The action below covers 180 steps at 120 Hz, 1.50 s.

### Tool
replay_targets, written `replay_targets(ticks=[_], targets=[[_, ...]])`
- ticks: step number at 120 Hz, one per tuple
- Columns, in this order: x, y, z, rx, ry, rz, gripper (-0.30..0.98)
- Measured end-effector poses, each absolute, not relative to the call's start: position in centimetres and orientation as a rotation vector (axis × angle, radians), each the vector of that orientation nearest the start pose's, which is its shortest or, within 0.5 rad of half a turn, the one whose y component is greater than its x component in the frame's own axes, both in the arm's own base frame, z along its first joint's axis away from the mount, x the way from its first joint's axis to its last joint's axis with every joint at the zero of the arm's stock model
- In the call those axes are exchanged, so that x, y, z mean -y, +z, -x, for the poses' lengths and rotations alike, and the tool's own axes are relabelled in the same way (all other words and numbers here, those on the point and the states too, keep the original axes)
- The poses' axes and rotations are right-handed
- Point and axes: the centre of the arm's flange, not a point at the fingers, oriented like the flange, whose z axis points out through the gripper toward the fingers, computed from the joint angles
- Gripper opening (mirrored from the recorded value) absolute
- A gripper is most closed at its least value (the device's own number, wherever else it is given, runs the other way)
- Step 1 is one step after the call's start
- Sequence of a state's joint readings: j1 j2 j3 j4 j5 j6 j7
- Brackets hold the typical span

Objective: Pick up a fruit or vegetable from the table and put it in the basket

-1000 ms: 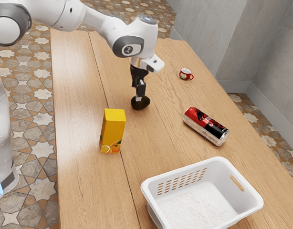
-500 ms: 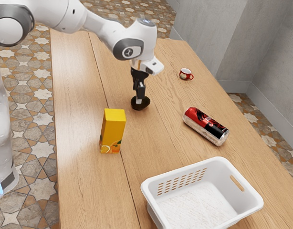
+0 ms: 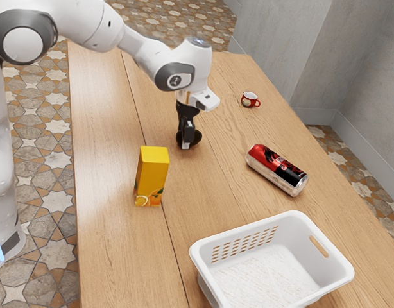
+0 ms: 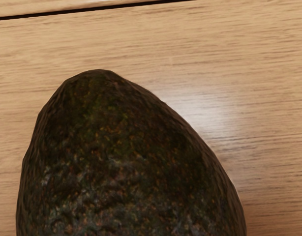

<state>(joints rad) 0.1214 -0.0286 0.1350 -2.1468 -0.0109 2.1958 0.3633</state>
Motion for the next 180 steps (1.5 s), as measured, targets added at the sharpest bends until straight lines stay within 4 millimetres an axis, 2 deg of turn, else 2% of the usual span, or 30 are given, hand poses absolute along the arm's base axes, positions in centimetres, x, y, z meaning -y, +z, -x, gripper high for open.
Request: replay_targets(ticks=[16, 39, 52, 62, 70, 77, 84, 92, 99, 115, 133, 142, 146, 150, 164, 171, 180], targets=[[-13.6, 41.8, -52.6, -0.158, -0.134, 3.129, 0.61], [-13.6, 42.2, -52.9, -0.136, -0.194, 3.134, 0.29], [-13.6, 42.7, -53.0, -0.125, -0.231, 3.127, 0.32], [-13.5, 44.7, -52.9, -0.128, -0.296, 3.11, 0.32], [-12.6, 47.9, -52.7, -0.155, -0.392, 3.084, 0.31], [-10.4, 52.1, -53.4, -0.237, -0.506, 3.03, 0.31], [-7.4, 55.9, -54.5, -0.332, -0.611, 2.977, 0.31], [-1.7, 59.5, -55.7, -0.481, -0.722, 2.919, 0.32], [3.6, 60.7, -56.6, -0.612, -0.782, 2.888, 0.32], [15.5, 59.3, -56.4, -0.875, -0.821, 2.863, 0.32], [28.0, 54.5, -54.5, -1.108, -0.815, 2.862, 0.31], [32.9, 52.6, -53.0, -1.188, -0.824, 2.863, 0.3], [34.0, 52.0, -52.8, -1.195, -0.833, 2.869, 0.3], [34.2, 51.8, -53.0, -1.177, -0.845, 2.88, 0.3], [31.8, 50.6, -55.3, -1.041, -0.862, 2.929, 0.31], [31.4, 50.3, -56.2, -0.997, -0.874, 2.945, 0.31], [31.6, 50.4, -56.3, -0.963, -0.891, 2.975, 0.46]])
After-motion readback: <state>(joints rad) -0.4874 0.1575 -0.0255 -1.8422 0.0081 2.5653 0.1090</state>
